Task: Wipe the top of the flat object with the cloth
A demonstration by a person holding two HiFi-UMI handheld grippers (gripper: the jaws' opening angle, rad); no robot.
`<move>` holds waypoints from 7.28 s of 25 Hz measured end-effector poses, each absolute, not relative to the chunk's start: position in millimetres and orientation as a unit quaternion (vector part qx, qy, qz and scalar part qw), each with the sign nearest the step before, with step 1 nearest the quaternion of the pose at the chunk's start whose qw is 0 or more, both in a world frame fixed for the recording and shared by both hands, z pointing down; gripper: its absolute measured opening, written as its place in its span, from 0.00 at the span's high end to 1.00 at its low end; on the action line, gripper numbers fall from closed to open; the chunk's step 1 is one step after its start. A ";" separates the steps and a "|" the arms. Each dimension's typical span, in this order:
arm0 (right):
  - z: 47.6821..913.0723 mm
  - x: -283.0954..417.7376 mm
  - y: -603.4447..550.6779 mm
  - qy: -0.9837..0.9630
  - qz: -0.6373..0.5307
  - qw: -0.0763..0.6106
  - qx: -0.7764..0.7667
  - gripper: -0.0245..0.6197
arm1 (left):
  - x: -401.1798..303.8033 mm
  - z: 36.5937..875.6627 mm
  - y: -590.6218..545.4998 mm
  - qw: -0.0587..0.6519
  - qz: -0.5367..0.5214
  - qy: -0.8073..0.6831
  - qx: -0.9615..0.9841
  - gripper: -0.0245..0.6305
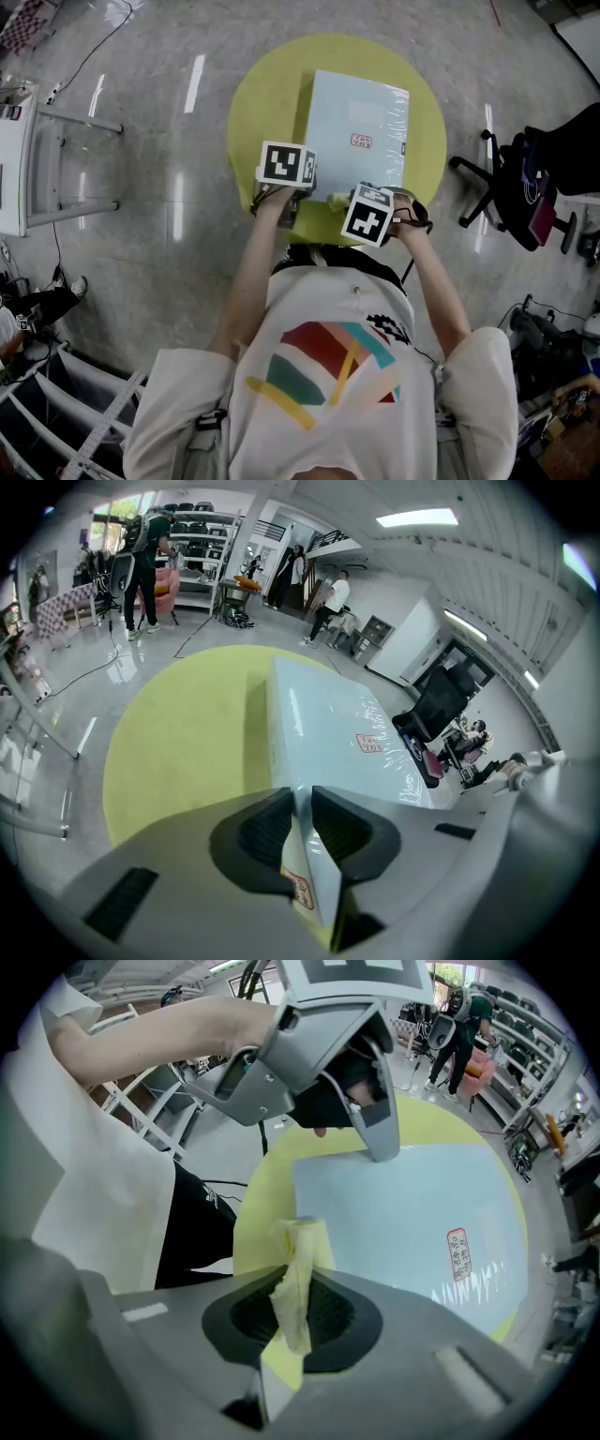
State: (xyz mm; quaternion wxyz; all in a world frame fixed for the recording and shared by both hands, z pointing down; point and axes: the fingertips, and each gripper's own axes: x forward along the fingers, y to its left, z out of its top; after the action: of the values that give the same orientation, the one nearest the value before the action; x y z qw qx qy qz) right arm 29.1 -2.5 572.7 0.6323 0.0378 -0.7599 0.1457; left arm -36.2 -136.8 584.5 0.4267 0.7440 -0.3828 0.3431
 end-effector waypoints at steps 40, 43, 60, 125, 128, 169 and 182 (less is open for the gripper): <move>565.3 22.5 -320.7 -0.760 0.073 0.619 0.186 0.92 | -151.8 541.7 -75.6 0.424 0.175 -0.549 0.699 0.94; 565.1 21.4 -316.8 -0.759 0.096 0.618 0.181 0.92 | -145.8 544.8 -73.7 0.435 0.163 -0.543 0.700 0.94; 570.4 -6.1 -213.5 -0.759 0.092 0.629 0.142 0.92 | -132.8 529.0 -89.6 0.379 0.170 -0.536 0.735 0.94; 556.4 235.5 -271.6 -0.822 0.231 0.196 0.483 0.92 | -53.2 528.0 -102.1 0.360 0.288 -0.464 0.757 0.94; 567.4 235.0 -282.3 -0.823 0.265 0.172 0.472 0.92 | -43.3 536.0 -96.1 0.354 0.310 -0.460 0.753 0.94; 591.8 180.7 -49.2 -0.856 0.349 0.195 0.327 0.92 | -29.6 540.1 -94.1 0.326 0.322 -0.412 0.788 0.94; 594.4 169.2 13.3 -0.835 0.378 0.169 0.362 0.92 | -26.5 518.0 -104.5 0.308 0.260 -0.404 0.821 0.94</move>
State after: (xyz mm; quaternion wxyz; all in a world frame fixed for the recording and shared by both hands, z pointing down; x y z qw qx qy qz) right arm 169.2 13.3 594.4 0.1691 0.3624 -0.8351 0.3778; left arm -26.5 -104.5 518.0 0.3078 0.8213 -0.4040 0.2598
